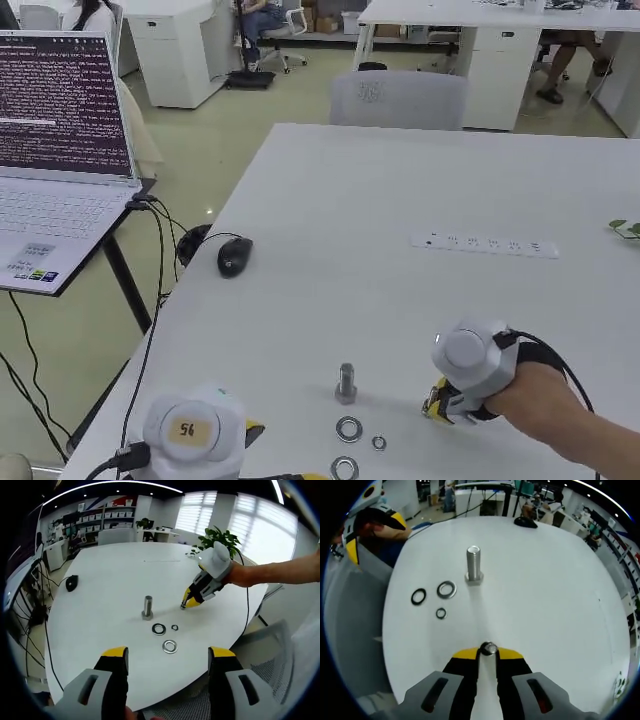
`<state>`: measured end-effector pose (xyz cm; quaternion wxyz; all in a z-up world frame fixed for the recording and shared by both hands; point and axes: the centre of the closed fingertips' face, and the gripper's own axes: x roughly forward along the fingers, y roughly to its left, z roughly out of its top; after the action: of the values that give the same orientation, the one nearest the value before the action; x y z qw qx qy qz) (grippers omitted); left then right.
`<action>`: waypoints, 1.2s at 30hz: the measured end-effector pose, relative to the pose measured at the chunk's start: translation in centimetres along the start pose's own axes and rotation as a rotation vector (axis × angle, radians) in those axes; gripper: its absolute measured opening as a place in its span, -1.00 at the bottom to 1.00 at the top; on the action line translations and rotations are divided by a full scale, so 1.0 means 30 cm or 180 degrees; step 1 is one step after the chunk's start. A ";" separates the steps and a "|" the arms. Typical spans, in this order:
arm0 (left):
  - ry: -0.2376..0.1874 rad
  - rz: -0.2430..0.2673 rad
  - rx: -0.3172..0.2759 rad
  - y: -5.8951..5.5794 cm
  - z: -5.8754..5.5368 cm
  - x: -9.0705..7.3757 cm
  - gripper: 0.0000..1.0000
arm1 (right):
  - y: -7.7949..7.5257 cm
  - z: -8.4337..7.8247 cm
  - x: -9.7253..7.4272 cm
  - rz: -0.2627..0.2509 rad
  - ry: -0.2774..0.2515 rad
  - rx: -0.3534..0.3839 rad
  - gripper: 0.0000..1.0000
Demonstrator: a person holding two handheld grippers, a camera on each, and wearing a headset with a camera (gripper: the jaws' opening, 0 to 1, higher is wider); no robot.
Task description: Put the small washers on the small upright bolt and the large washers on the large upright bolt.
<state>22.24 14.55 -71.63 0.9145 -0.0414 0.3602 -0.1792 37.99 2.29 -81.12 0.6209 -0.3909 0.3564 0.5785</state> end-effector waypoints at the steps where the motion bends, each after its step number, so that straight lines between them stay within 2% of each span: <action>1: 0.0000 -0.0001 0.0003 0.000 0.000 0.000 0.28 | 0.003 -0.002 0.003 0.0009 0.0004 0.0001 -0.72; 10: 0.0000 0.0001 0.0002 -0.004 -0.006 -0.002 0.28 | 0.019 -0.004 -0.009 0.0034 -0.0109 0.0134 -0.63; 15: -0.0005 0.0003 0.0009 -0.007 -0.004 -0.005 0.28 | 0.020 -0.024 -0.020 0.0012 -0.0143 0.0220 -0.61; 26: -0.0001 0.0000 0.0016 -0.015 -0.009 -0.006 0.28 | 0.082 -0.150 -0.029 0.0054 -0.0033 0.0381 -0.62; 27: 0.0000 -0.0004 0.0017 -0.016 -0.010 -0.005 0.28 | 0.079 -0.142 -0.030 0.0039 -0.0101 0.0396 -0.63; 30: 0.0003 -0.0011 0.0025 -0.021 -0.009 -0.004 0.28 | 0.088 -0.147 -0.033 0.0057 -0.0093 0.0436 -0.63; 36: -0.0007 -0.0024 0.0034 -0.027 -0.002 0.000 0.28 | 0.151 -0.101 -0.019 0.0169 -0.0142 0.0268 -0.62</action>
<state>21.95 13.81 -71.50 0.9145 -0.0382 0.3581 -0.1846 33.45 -0.59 -82.27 0.6290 -0.3418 0.3768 0.5879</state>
